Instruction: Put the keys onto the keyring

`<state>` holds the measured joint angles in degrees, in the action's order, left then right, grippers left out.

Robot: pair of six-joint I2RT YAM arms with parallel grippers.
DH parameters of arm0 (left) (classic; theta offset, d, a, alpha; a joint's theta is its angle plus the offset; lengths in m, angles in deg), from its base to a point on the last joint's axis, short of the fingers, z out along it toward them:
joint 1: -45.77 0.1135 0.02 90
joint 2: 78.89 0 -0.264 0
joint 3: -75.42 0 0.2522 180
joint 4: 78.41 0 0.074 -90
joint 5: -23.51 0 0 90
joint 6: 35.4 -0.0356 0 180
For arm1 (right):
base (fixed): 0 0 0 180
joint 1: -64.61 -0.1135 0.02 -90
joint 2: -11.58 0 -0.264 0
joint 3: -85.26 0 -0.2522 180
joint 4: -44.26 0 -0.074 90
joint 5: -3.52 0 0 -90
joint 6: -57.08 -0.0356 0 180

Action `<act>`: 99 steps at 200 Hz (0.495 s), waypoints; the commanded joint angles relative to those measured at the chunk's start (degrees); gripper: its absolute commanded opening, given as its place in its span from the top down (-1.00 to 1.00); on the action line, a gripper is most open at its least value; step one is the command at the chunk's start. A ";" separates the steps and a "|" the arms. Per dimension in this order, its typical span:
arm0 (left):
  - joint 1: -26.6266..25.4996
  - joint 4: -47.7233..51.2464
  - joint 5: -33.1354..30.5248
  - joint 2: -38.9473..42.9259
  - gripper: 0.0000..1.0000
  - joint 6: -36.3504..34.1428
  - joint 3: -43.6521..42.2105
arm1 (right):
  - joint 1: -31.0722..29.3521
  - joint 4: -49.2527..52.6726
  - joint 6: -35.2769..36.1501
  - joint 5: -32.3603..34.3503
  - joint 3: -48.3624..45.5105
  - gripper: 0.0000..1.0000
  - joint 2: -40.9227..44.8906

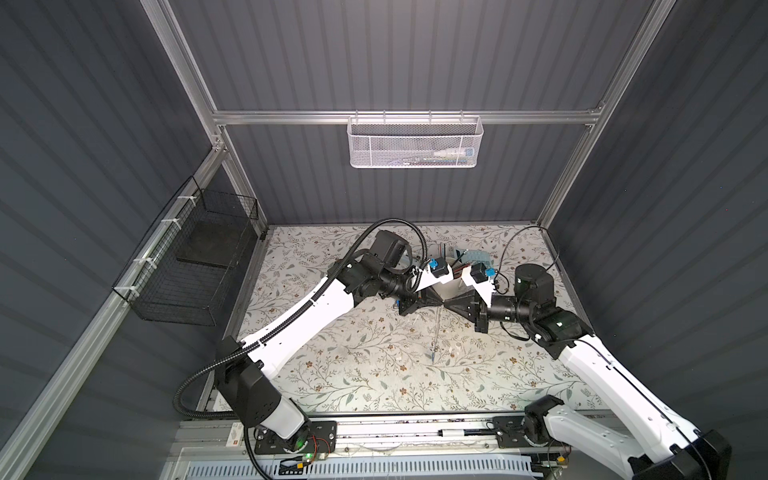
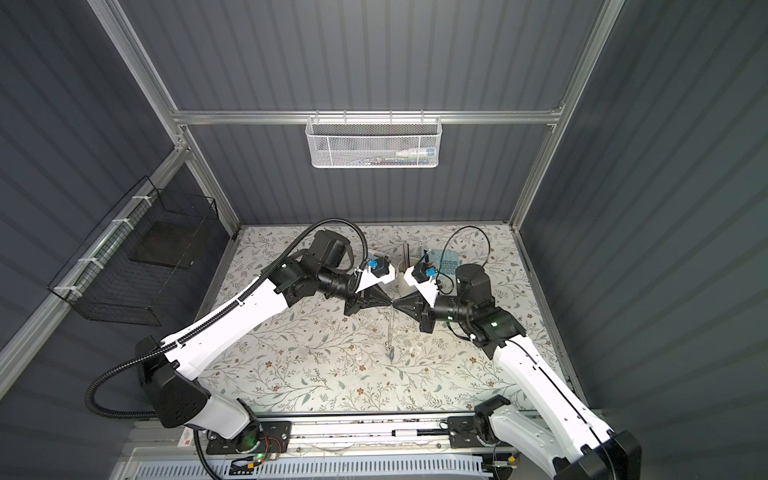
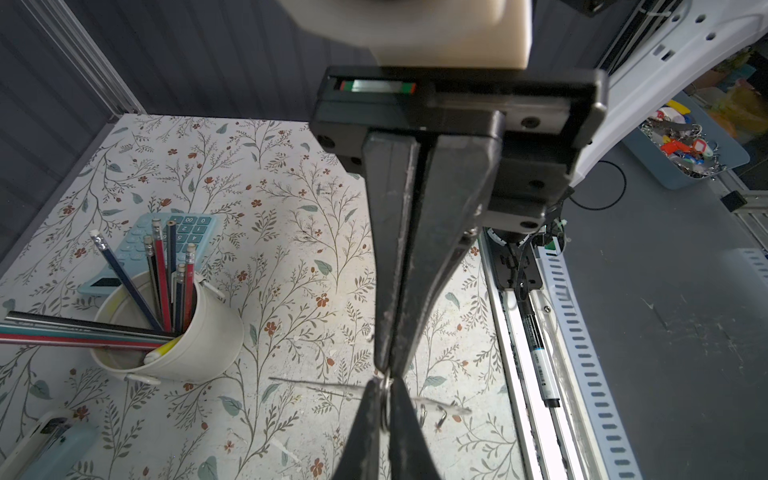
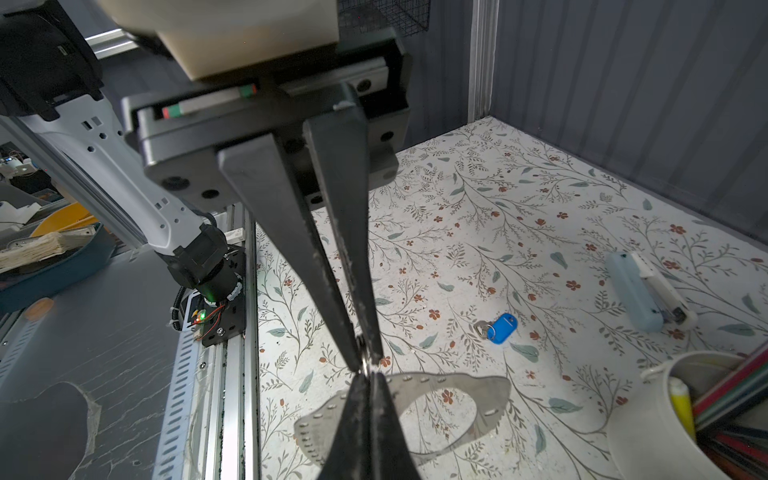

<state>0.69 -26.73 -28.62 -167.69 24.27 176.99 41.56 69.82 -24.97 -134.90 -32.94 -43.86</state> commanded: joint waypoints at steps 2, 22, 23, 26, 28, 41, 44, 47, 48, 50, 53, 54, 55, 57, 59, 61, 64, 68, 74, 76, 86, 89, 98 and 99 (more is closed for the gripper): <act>-0.62 1.81 -0.60 -0.15 0.90 -0.87 1.87 | -0.39 -1.53 -0.43 -1.23 1.94 1.00 1.12; -0.87 1.91 -1.12 -0.11 1.00 -0.68 1.93 | -0.36 -1.56 -0.57 -1.32 1.89 1.00 1.24; -0.84 1.91 -1.17 -0.09 1.00 -0.60 1.93 | -0.39 -1.58 -0.57 -1.32 1.89 1.00 1.31; -0.88 1.90 -1.25 -0.07 1.00 -0.49 1.97 | -0.42 -1.53 -0.58 -1.32 1.81 1.00 1.32; -0.93 1.90 -1.29 0.00 1.00 -0.45 1.94 | -0.37 -1.56 -0.61 -1.30 1.81 1.00 1.37; -0.97 1.07 -1.50 0.37 1.00 0.64 1.57 | -0.41 -1.58 -0.95 -1.19 1.72 1.00 1.51; -0.95 0.51 -1.75 0.50 1.00 1.06 1.38 | -0.37 -1.56 -1.01 -1.11 1.72 1.00 1.62; -0.94 -0.03 -2.06 0.74 1.00 1.65 1.20 | -0.41 -1.64 -1.20 -0.95 1.72 1.00 1.65; -0.96 -0.12 -2.17 0.82 1.00 1.80 1.12 | -0.42 -1.66 -1.23 -0.87 1.72 1.00 1.69; -0.97 -0.45 -2.36 0.93 1.00 2.14 1.00 | -0.40 -1.66 -1.43 -0.70 1.72 1.00 1.75; -0.97 -1.06 -2.77 1.05 1.00 2.59 0.82 | -0.42 -1.72 -1.64 -0.33 1.65 1.00 1.84; -0.97 -1.25 -2.87 1.11 1.00 2.84 0.76 | -0.42 -1.70 -1.76 -0.17 1.64 0.99 1.88; -0.97 -1.39 -2.97 1.18 1.00 3.00 0.68 | -0.42 -1.69 -1.86 -0.09 1.63 0.96 1.90; -0.97 -1.78 -3.19 1.28 1.00 3.37 0.63 | -0.35 -1.77 -1.94 0.39 1.52 0.90 2.02; -0.97 -2.11 -3.45 1.37 1.00 3.72 0.57 | -0.40 -1.93 -2.20 0.89 1.45 0.85 2.20; -0.97 -2.44 -3.69 1.48 1.00 4.12 0.47 | -0.41 -1.99 -2.49 1.36 1.34 0.81 2.34; -0.97 -2.94 -4.02 1.63 1.00 4.58 0.39 | -0.40 -2.10 -2.80 2.07 1.22 0.75 2.51; -0.95 -3.53 -4.13 1.77 1.00 5.25 0.28 | -0.37 -2.25 -3.04 2.95 1.00 0.67 2.99; -0.87 -4.73 -4.12 2.22 1.00 6.48 -0.04 | -0.42 -2.21 -3.33 4.41 0.73 0.57 3.61; -0.90 -5.40 -4.12 2.40 1.00 6.92 -0.30 | -0.40 -2.21 -3.36 4.90 0.64 0.55 3.88; -0.87 -8.77 -4.33 3.34 1.00 9.24 -1.64 | -0.39 -2.33 -4.24 7.96 -0.11 0.44 5.14; -0.85 -9.87 -4.42 3.60 1.00 10.16 -2.08 | -0.40 -2.38 -4.66 9.37 -0.37 0.40 5.55; -0.89 -12.86 -5.07 4.49 1.00 12.68 -3.28 | -0.28 -2.69 -6.19 13.51 -1.34 0.31 7.01; -0.89 -13.21 -5.12 4.54 1.00 12.94 -3.44 | -0.26 -2.71 -6.41 13.91 -1.44 0.30 7.19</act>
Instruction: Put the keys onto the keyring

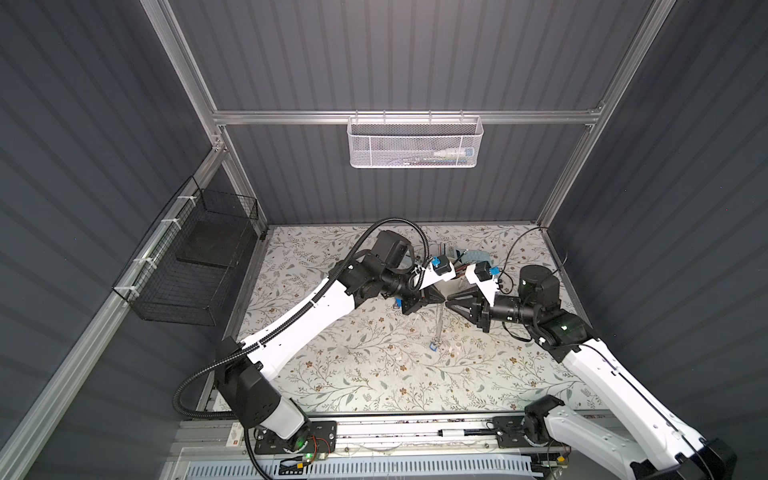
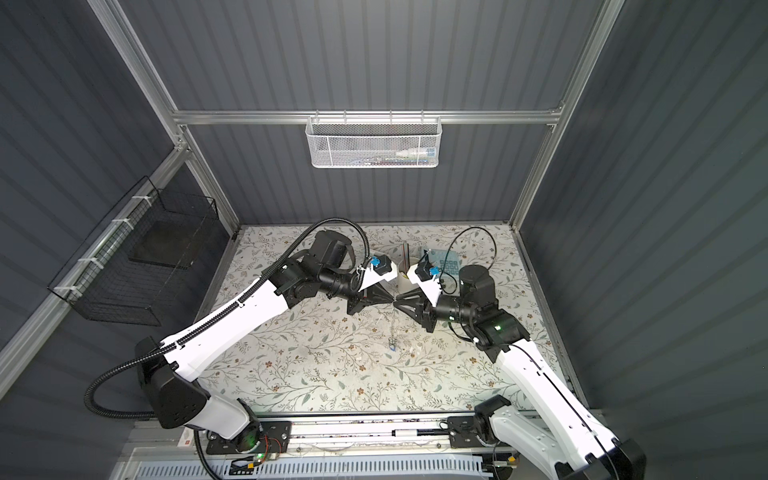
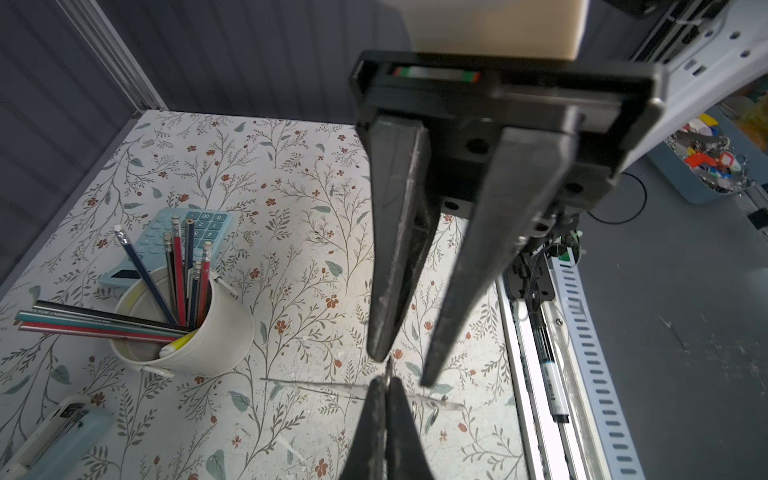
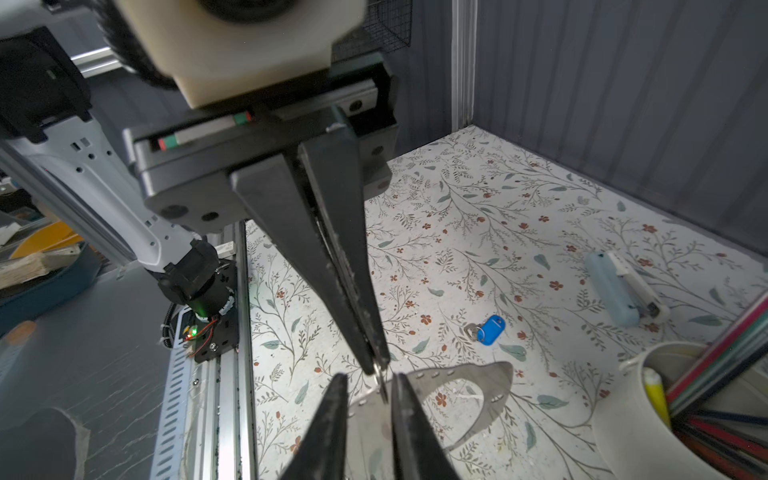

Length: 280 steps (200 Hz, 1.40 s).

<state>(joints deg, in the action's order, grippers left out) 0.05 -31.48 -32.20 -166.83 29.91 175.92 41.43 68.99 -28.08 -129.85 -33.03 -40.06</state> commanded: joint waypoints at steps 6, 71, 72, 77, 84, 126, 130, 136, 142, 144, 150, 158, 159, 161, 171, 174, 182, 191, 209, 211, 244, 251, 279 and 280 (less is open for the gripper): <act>-0.25 -10.38 -1.98 4.25 1.00 8.82 -3.14 | -0.09 -1.99 -4.31 10.68 -2.10 0.27 4.34; -0.45 -22.83 -4.45 6.76 1.00 22.14 -8.63 | -2.73 -10.06 -12.93 10.92 -12.14 0.03 11.58; -0.48 -22.86 -4.60 6.70 1.00 22.27 -8.53 | -2.87 -10.12 -12.88 11.11 -12.20 0.02 11.53; -0.58 -22.81 -5.32 6.33 1.00 22.73 -8.09 | -3.71 -10.54 -12.53 11.89 -12.34 0.01 11.25; -0.86 -22.32 -6.52 5.70 1.00 23.17 -7.32 | -5.24 -11.28 -12.12 13.90 -12.51 0.00 10.83; -2.60 -20.65 -11.02 2.48 1.00 25.39 -2.78 | -11.18 -18.17 -13.08 26.63 -13.83 -0.03 7.96; -2.72 -20.49 -11.27 2.31 1.00 25.46 -2.64 | -11.71 -18.80 -13.21 27.68 -14.14 -0.03 7.87; -2.93 -20.51 -11.70 2.08 1.00 25.73 -2.46 | -12.33 -19.72 -13.16 29.04 -14.52 -0.03 7.79; -3.05 -20.43 -11.70 1.92 1.00 25.82 -2.41 | -12.86 -20.17 -13.09 30.73 -14.84 -0.02 7.69; -3.13 -20.49 -11.70 1.97 1.00 25.89 -2.40 | -13.08 -20.23 -12.99 31.43 -14.88 -0.01 7.63; -3.31 -20.73 -11.69 1.95 1.00 26.07 -2.45 | -13.55 -20.00 -12.86 33.36 -14.98 0.02 7.33; -3.58 -21.05 -11.76 2.04 1.00 26.36 -2.66 | -13.84 -19.44 -12.80 35.44 -14.93 0.08 6.88; -3.59 -21.09 -11.77 2.01 1.00 26.36 -2.65 | -13.83 -19.42 -12.77 35.58 -14.96 0.08 6.84; -3.59 -21.14 -11.82 2.06 1.00 26.53 -2.70 | -13.87 -19.40 -12.71 35.87 -14.98 0.10 6.75; -3.72 -21.30 -12.03 2.05 1.00 26.94 -2.75 | -13.93 -19.63 -12.49 37.12 -15.28 0.17 6.57; -3.72 -21.30 -12.19 2.07 1.00 27.08 -2.72 | -13.95 -19.72 -12.48 37.43 -15.33 0.19 6.63; -3.80 -21.30 -12.67 2.07 1.00 27.56 -2.59 | -14.00 -20.08 -12.49 38.11 -15.69 0.23 6.64; -3.84 -21.22 -13.15 1.92 1.00 28.08 -2.46 | -13.97 -20.49 -12.49 38.66 -16.01 0.25 6.57; -3.80 -20.20 -14.12 1.48 1.00 28.72 -1.69 | -14.00 -20.30 -12.43 39.80 -16.06 0.33 6.55; -3.78 -20.04 -14.15 1.42 1.00 28.82 -1.62 | -14.00 -20.28 -12.41 39.95 -16.09 0.33 6.55; -3.91 -19.38 -14.97 0.79 1.00 29.89 -0.58 | -14.41 -20.25 -12.44 40.08 -16.20 0.16 6.31; -3.94 -19.28 -14.97 0.59 1.00 30.21 -0.28 | -14.74 -20.20 -12.15 40.47 -16.10 0.16 6.13; -4.07 -18.51 -17.70 -0.33 1.00 31.87 0.97 | -16.12 -20.99 -11.26 41.96 -16.15 0.13 5.89; -4.14 -18.41 -17.77 -0.40 1.00 31.88 1.02 | -16.16 -21.03 -11.17 42.01 -16.18 0.13 5.91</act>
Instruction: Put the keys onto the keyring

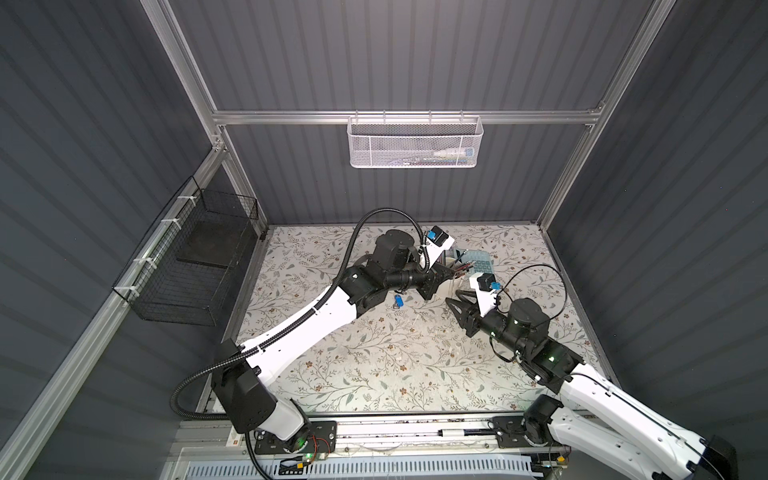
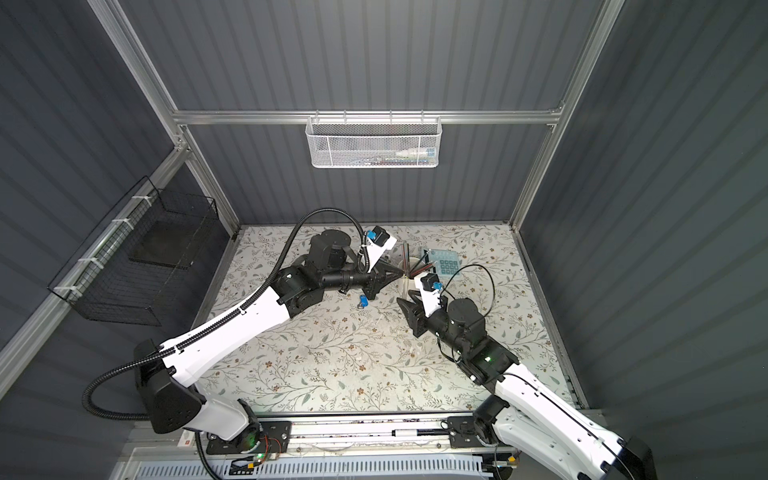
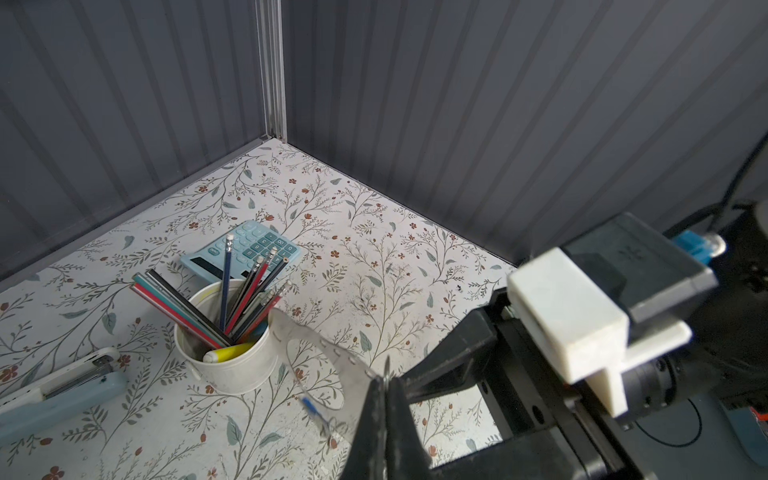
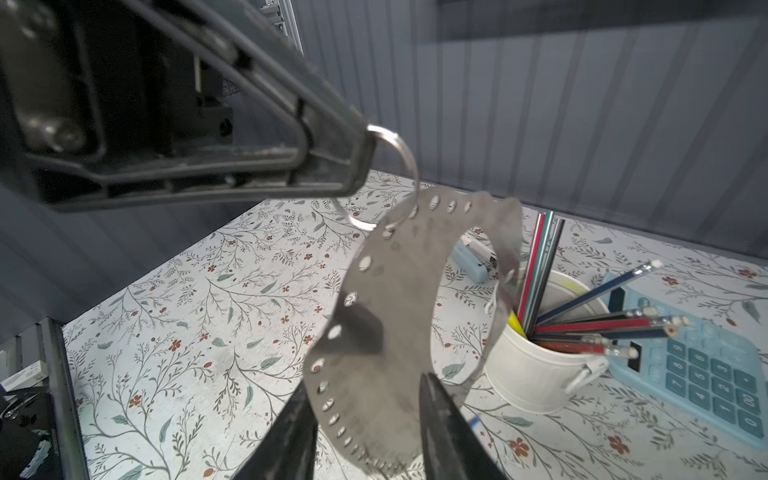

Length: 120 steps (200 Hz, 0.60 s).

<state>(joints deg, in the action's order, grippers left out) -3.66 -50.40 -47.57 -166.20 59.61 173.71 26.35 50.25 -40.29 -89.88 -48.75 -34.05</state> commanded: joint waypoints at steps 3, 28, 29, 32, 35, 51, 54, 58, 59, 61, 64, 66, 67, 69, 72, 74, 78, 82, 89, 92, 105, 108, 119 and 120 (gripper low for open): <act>-0.46 0.69 -2.58 -1.10 1.00 2.23 3.39 | -1.25 -2.41 1.11 2.24 -0.47 0.13 -0.12; -0.96 1.42 -3.68 -1.60 1.00 2.67 4.19 | -2.27 -2.34 1.71 5.41 -0.47 0.13 -0.45; -0.99 1.50 -3.70 -1.62 1.00 2.74 4.22 | -2.26 -2.34 1.69 5.46 -0.48 0.14 -0.44; -0.99 1.50 -3.90 -1.64 1.00 2.80 4.28 | -2.33 -2.35 1.62 5.80 -0.50 0.15 -0.43; -1.03 1.67 -4.10 -1.64 1.00 2.95 4.36 | -2.34 -2.34 1.59 6.13 -0.43 0.16 -0.38; -1.20 2.50 -4.97 -1.90 1.00 3.42 5.01 | -2.52 -2.42 1.62 7.00 -0.50 0.23 -0.17; -1.28 2.62 -5.09 -1.89 1.00 3.48 5.11 | -2.59 -2.43 1.61 7.12 -0.61 0.24 -0.12; -1.32 2.57 -5.05 -1.90 1.00 3.50 5.12 | -2.54 -2.43 1.58 7.25 -0.65 0.25 -0.08; -1.39 2.60 -5.08 -1.86 1.00 3.51 5.12 | -2.53 -2.47 1.67 7.26 -0.71 0.26 -0.03; -1.44 2.58 -5.13 -1.82 1.00 3.55 5.05 | -2.54 -2.50 1.69 7.35 -0.68 0.27 0.00; -1.46 2.49 -5.15 -1.81 1.00 3.56 5.05 | -2.60 -2.56 1.69 7.46 -0.83 0.29 -0.01; -1.50 2.47 -5.15 -1.77 1.00 3.65 5.04 | -2.54 -2.59 1.71 7.49 -0.85 0.30 0.01; -1.52 2.46 -5.18 -1.75 1.00 3.67 5.03 | -2.53 -2.60 1.64 7.55 -0.85 0.31 0.01; -1.54 2.46 -5.20 -1.75 1.00 3.75 5.10 | -2.59 -2.60 1.59 7.65 -0.85 0.32 0.01; -1.52 2.42 -5.27 -1.65 1.00 3.90 5.06 | -2.53 -2.60 1.58 7.77 -0.92 0.34 -0.12; -1.54 2.40 -5.35 -1.64 1.00 3.94 5.12 | -2.54 -2.60 1.58 7.70 -0.93 0.36 -0.11; -1.58 2.41 -5.25 -1.66 1.00 4.02 5.16 | -2.59 -2.60 1.64 7.67 -0.92 0.38 -0.08; -1.62 2.50 -5.32 -1.64 1.00 4.12 5.20 | -2.52 -2.54 1.67 7.54 -0.90 0.42 -0.08; -1.65 2.62 -5.46 -1.66 1.00 4.04 5.36 | -2.58 -2.58 1.58 7.41 -0.92 0.47 -0.08; -1.68 2.64 -5.47 -1.70 1.00 4.04 5.38 | -2.55 -2.60 1.65 7.34 -0.93 0.50 -0.04; -1.64 3.08 -5.93 -1.64 1.00 4.10 5.69 | -2.53 -2.78 1.71 7.26 -0.87 0.66 -0.06; -1.76 3.13 -5.98 -1.64 1.00 4.01 5.73 | -2.56 -2.78 1.68 7.31 -0.90 0.70 0.00; -1.76 3.17 -5.90 -1.64 1.00 3.91 5.73 | -2.55 -2.73 1.68 7.47 -0.79 0.78 -0.08; -1.74 3.17 -5.90 -1.64 1.00 3.88 5.73 | -2.53 -2.71 1.67 7.46 -0.77 0.79 -0.08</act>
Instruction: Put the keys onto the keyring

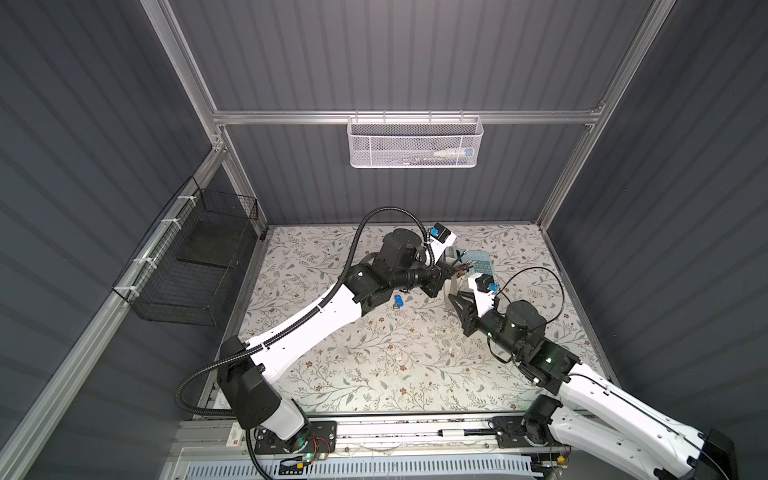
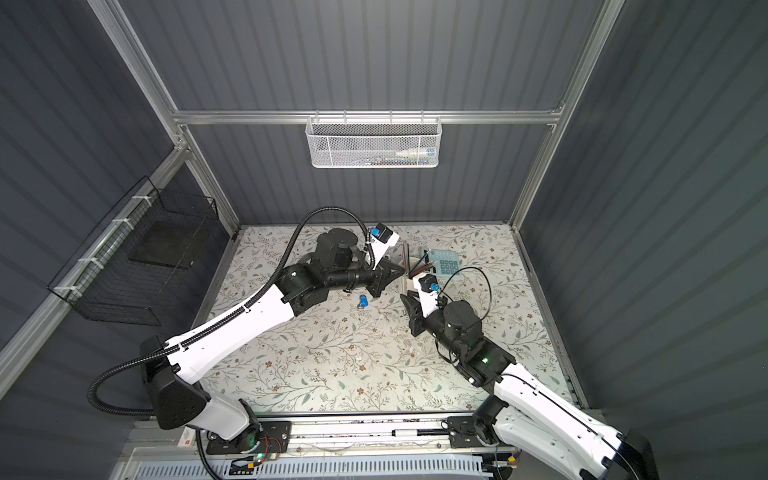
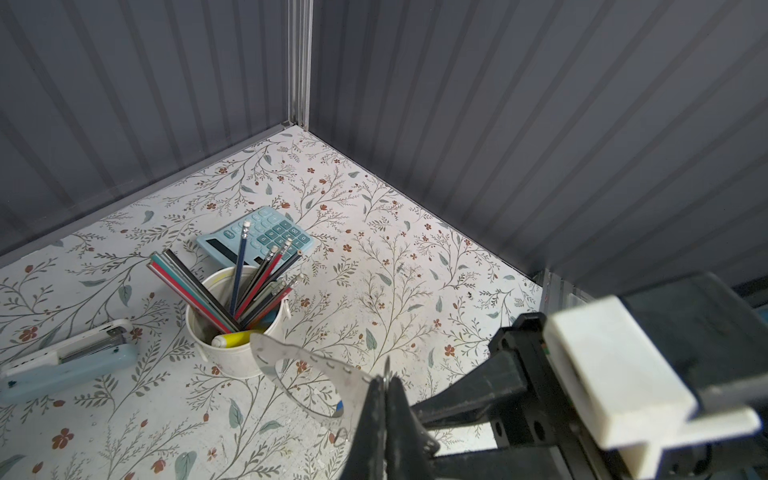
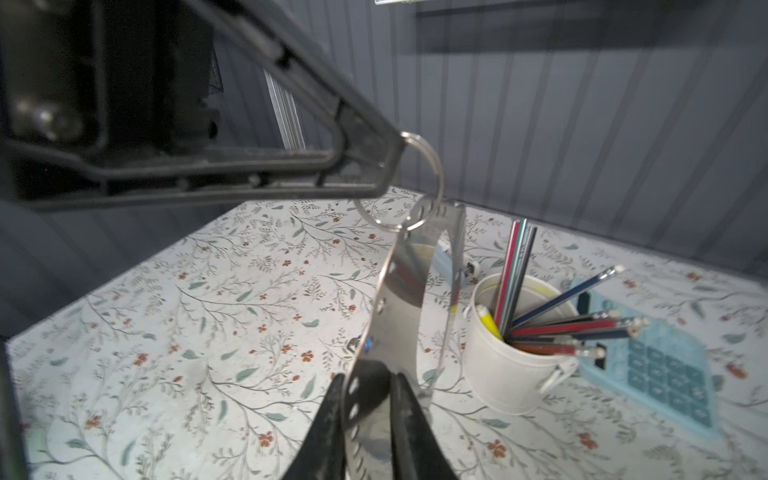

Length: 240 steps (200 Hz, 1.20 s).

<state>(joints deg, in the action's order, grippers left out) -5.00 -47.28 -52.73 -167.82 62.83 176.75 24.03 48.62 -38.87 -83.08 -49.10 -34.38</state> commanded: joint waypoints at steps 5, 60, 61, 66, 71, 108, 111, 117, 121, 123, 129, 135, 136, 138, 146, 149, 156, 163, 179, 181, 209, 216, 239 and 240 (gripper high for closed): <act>-0.43 -0.03 -0.73 -0.03 1.00 0.60 2.61 | -0.21 -0.97 0.32 0.67 -0.33 0.82 0.17; -0.48 0.65 -1.62 0.41 1.00 -0.45 2.44 | -0.21 -0.43 0.50 -0.86 0.38 1.00 -0.28; -0.48 0.65 -1.62 0.41 1.00 -0.51 2.44 | -0.21 -0.43 0.50 -0.90 0.42 1.00 -0.28; -0.41 0.72 -1.76 0.42 1.00 -0.58 2.35 | -0.21 -0.43 0.51 -1.01 0.45 1.00 -0.28; -0.40 0.70 -1.93 0.50 1.00 -0.73 2.28 | -0.22 -0.44 0.51 -1.07 0.45 1.00 -0.36; -1.12 1.40 -2.89 -0.20 1.00 -2.71 2.27 | -0.43 -0.17 0.51 -1.50 0.83 1.00 -0.45; -1.26 1.51 -3.03 -0.27 1.00 -3.08 2.26 | -0.43 -0.17 0.43 -1.39 0.82 1.00 -0.45; -1.64 1.78 -3.44 -0.50 1.00 -3.64 2.38 | -0.44 -0.17 0.42 -1.31 0.90 1.00 -0.36; -1.75 1.94 -3.80 -0.61 1.00 -4.00 2.43 | -0.38 -0.17 0.46 -1.33 0.85 1.00 -0.36; -1.92 1.90 -3.95 -0.67 1.00 -4.18 2.54 | -0.45 -0.17 0.50 -1.37 0.87 1.00 -0.30; -2.17 2.14 -4.24 -0.86 1.00 -4.68 2.60 | -0.40 -0.17 0.62 -1.42 0.97 1.00 -0.30; -2.37 2.32 -4.37 -1.04 1.00 -5.10 2.69 | -0.38 -0.17 0.66 -1.45 0.91 1.00 -0.28; -2.39 2.36 -4.36 -1.14 1.00 -5.22 2.74 | -0.38 -0.17 0.63 -1.46 0.95 1.00 -0.28; -2.49 2.38 -4.42 -1.27 1.00 -5.30 2.77 | -0.42 -0.17 0.60 -1.40 1.03 1.00 -0.28; -2.71 2.70 -4.67 -1.46 1.00 -5.93 2.95 | -0.42 -0.08 0.55 -1.38 1.07 1.00 -0.27; -2.80 2.92 -4.81 -1.63 1.00 -6.02 3.10 | -0.41 -0.08 0.56 -1.33 1.00 1.00 -0.23; -3.06 3.38 -5.35 -1.94 1.00 -6.50 3.36 | -0.40 -0.17 0.51 -1.36 0.94 1.00 -0.19; -3.26 3.77 -5.49 -2.20 1.00 -7.18 3.61 | -0.43 -0.17 0.51 -1.29 0.83 1.00 -0.06; -3.76 4.10 -6.22 -2.73 1.00 -7.70 3.79 | -0.45 -0.17 0.42 -1.21 0.68 1.00 0.21; -3.78 4.04 -6.27 -2.74 1.00 -7.70 3.76 | -0.40 -0.17 0.42 -1.27 0.69 1.00 0.24; -4.22 3.21 -7.19 -3.10 1.00 -7.97 3.17 | -0.42 -0.35 0.25 -1.51 0.63 1.00 0.43; -4.28 2.45 -7.24 -2.94 1.00 -7.81 2.69 | -0.42 -0.35 0.31 -1.73 0.61 1.00 0.38; -4.44 -1.77 -7.80 -1.89 1.00 -6.75 0.10 | -0.42 -0.26 0.17 -2.16 0.68 1.00 0.46; -4.43 -1.84 -7.88 -1.88 1.00 -6.70 0.03 | -0.44 -0.26 0.16 -2.12 0.66 1.00 0.49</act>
<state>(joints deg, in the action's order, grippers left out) -8.36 -44.37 -60.55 -169.57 56.27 178.50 24.34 50.84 -39.18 -81.75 -49.10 -34.84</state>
